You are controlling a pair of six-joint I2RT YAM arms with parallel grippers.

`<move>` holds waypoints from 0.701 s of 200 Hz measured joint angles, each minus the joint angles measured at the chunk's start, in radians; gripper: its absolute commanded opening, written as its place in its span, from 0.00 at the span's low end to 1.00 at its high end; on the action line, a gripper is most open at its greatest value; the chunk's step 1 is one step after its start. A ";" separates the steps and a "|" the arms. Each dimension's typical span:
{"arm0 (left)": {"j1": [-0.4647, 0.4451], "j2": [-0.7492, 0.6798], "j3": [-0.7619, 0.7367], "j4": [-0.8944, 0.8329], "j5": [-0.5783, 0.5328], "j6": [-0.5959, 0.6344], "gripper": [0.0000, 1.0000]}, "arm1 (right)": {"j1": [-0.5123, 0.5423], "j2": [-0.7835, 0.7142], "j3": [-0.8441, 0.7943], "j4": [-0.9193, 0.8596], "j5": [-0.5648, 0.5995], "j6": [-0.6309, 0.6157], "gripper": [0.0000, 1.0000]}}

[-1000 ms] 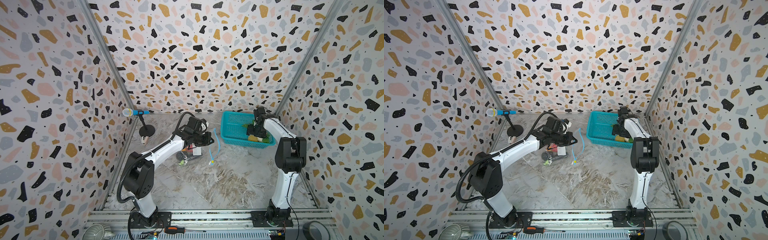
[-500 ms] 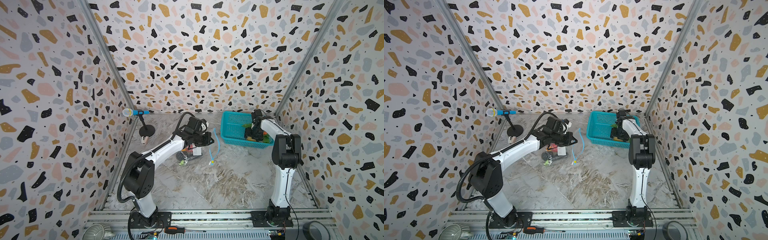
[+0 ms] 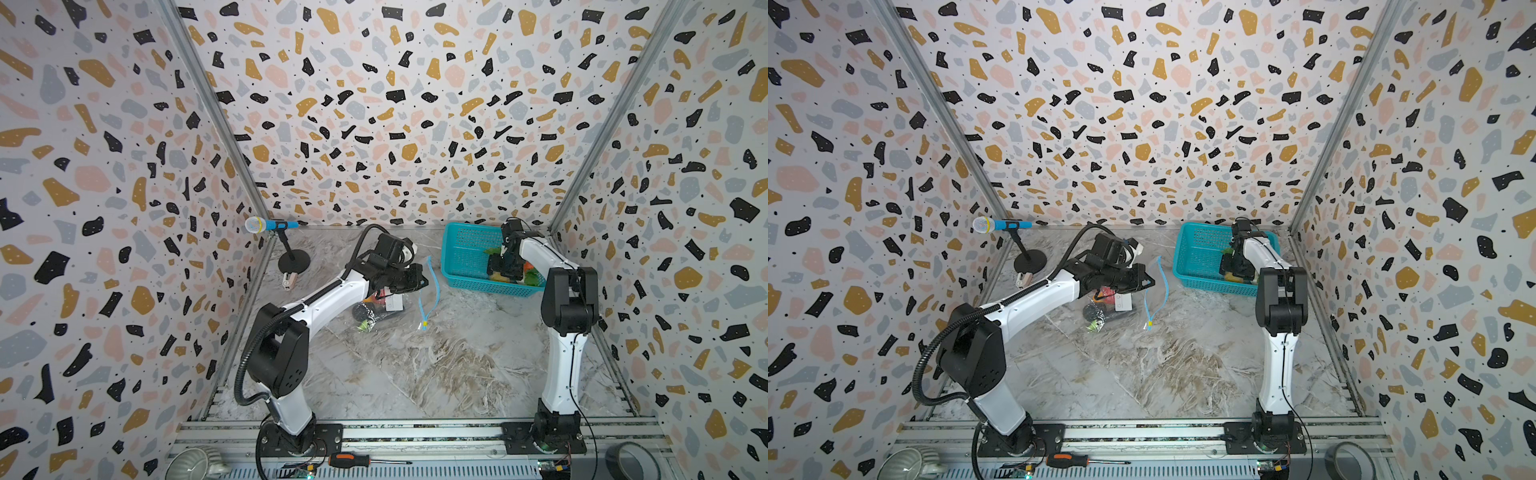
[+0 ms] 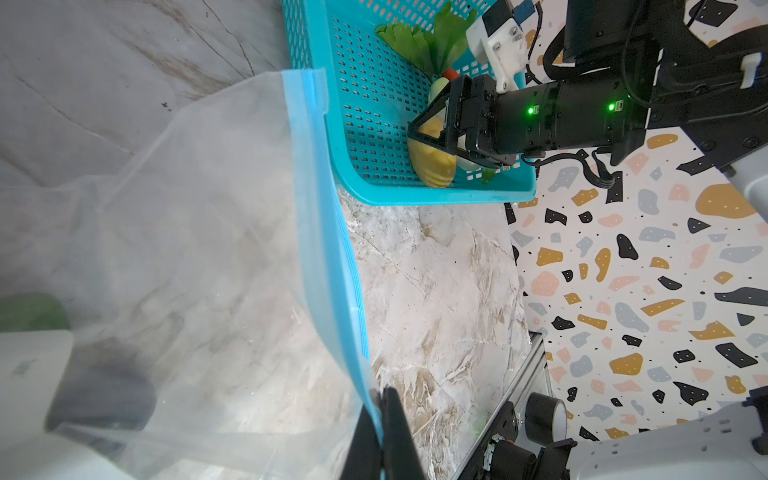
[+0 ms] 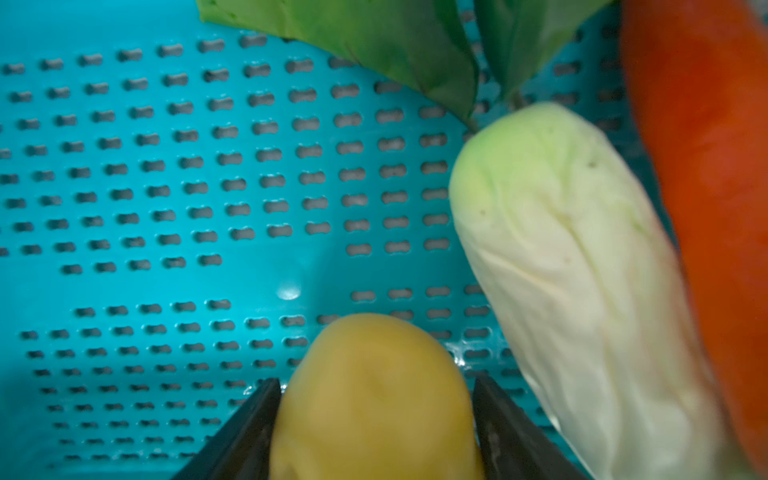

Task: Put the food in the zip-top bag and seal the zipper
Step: 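Lower the right gripper onto the yellow potato and grasp it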

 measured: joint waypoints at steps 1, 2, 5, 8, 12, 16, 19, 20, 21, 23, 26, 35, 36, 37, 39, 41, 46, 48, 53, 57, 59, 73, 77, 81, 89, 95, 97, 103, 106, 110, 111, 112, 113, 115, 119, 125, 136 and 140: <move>0.000 0.000 0.000 0.000 0.000 0.000 0.00 | 0.000 0.000 0.000 0.000 0.000 0.000 0.70; 0.000 0.000 0.000 0.000 0.000 0.000 0.00 | 0.000 0.000 0.000 0.000 0.000 0.000 0.69; 0.000 0.000 0.000 0.000 0.000 0.000 0.00 | 0.001 0.000 0.000 0.000 -0.001 0.000 0.69; 0.000 0.000 0.000 0.000 0.000 0.000 0.00 | 0.001 0.000 0.001 0.000 -0.001 0.000 0.69; 0.000 0.000 0.000 0.000 0.000 0.000 0.00 | 0.001 0.000 0.001 0.000 -0.002 0.000 0.68; 0.000 0.000 0.000 0.000 0.000 0.000 0.00 | 0.001 0.000 0.001 0.001 -0.003 0.000 0.68; 0.000 0.000 0.000 0.000 0.000 0.000 0.00 | 0.001 0.000 0.001 0.001 -0.005 0.000 0.68; 0.000 0.000 0.000 0.000 0.000 0.000 0.00 | 0.001 0.000 0.001 0.001 -0.005 0.000 0.68; 0.000 0.000 0.000 0.000 0.000 0.000 0.00 | 0.001 0.000 0.001 0.001 -0.005 0.000 0.67; 0.000 0.000 0.000 0.000 0.000 0.000 0.00 | 0.001 0.000 0.001 0.001 -0.006 0.000 0.67; 0.000 0.000 0.000 0.000 0.000 0.000 0.00 | 0.001 0.000 0.001 0.002 -0.007 0.000 0.67; 0.000 0.000 0.000 0.000 0.000 0.000 0.00 | 0.001 0.000 0.001 0.002 -0.013 0.000 0.66; 0.000 0.000 0.000 0.000 0.000 0.000 0.00 | 0.001 0.000 0.001 0.002 -0.013 0.000 0.66; 0.000 0.000 0.000 0.000 0.000 0.000 0.00 | 0.001 0.000 0.001 0.002 -0.014 0.000 0.66; 0.000 0.000 0.000 0.000 0.000 0.000 0.00 | 0.001 0.000 0.001 0.002 -0.016 0.000 0.66; 0.000 0.000 0.000 0.000 0.000 0.000 0.00 | 0.001 0.000 0.001 0.002 -0.016 0.000 0.66; 0.000 0.000 0.000 0.000 0.000 0.000 0.00 | 0.001 0.000 0.001 0.002 -0.020 0.000 0.65; 0.000 0.000 0.000 0.000 0.000 0.000 0.00 | 0.001 0.000 0.001 0.002 -0.021 0.000 0.65; 0.000 0.000 0.000 0.000 0.000 0.000 0.00 | 0.001 0.000 0.001 0.003 -0.024 0.000 0.65; 0.000 0.000 0.000 0.000 0.000 0.000 0.00 | 0.001 0.000 0.001 0.004 -0.027 0.000 0.64; 0.000 0.000 0.000 0.000 0.000 0.000 0.00 | 0.001 0.000 0.001 0.004 -0.029 0.000 0.64; 0.000 0.000 0.000 0.000 -0.001 0.000 0.00 | 0.001 0.000 0.001 0.007 -0.045 0.001 0.63; 0.000 0.000 0.000 0.000 -0.001 0.000 0.00 | 0.001 0.000 0.001 0.008 -0.049 0.001 0.63; 0.000 0.000 0.000 0.000 -0.001 0.000 0.00 | 0.001 0.000 0.001 0.009 -0.053 0.001 0.63; 0.000 0.000 0.000 0.000 -0.001 0.000 0.00 | 0.001 0.000 0.001 0.011 -0.061 0.001 0.63; 0.001 0.000 0.000 0.000 -0.001 0.000 0.00 | 0.001 0.000 0.001 0.012 -0.067 0.001 0.63; 0.001 0.000 0.000 0.000 -0.001 0.000 0.00 | 0.001 0.000 0.001 0.012 -0.068 0.001 0.63; 0.001 0.000 0.000 0.000 -0.001 0.000 0.00 | 0.001 0.000 0.001 0.014 -0.073 0.002 0.63; 0.001 0.000 0.000 0.001 -0.001 0.000 0.00 | 0.001 0.000 0.001 0.015 -0.076 0.002 0.63; 0.001 0.000 0.000 0.001 -0.001 0.000 0.00 | 0.001 0.000 0.001 0.017 -0.079 0.003 0.63; 0.001 0.000 0.000 0.001 -0.001 0.000 0.00 | 0.001 0.000 0.001 0.018 -0.080 0.003 0.63; 0.001 0.000 0.000 0.001 -0.001 0.000 0.00 | 0.001 0.000 0.001 0.018 -0.080 0.003 0.62; 0.001 0.000 0.000 0.001 -0.001 0.000 0.00 | 0.001 0.000 0.001 0.018 -0.081 0.003 0.62; 0.001 0.000 0.000 0.001 -0.001 0.000 0.00 | 0.001 0.000 0.001 0.019 -0.083 0.003 0.63; 0.001 0.000 0.000 0.002 -0.001 0.000 0.00 | 0.001 0.000 0.001 0.021 -0.087 0.004 0.62; 0.001 0.000 0.000 0.003 -0.001 0.000 0.00 | 0.001 0.000 0.001 0.023 -0.093 0.004 0.62; 0.001 0.000 -0.002 0.006 -0.001 0.000 0.00 | 0.001 0.000 0.001 0.029 -0.103 0.005 0.62; 0.001 0.000 -0.003 0.007 -0.001 0.000 0.00 | 0.001 0.000 0.001 0.030 -0.108 0.006 0.62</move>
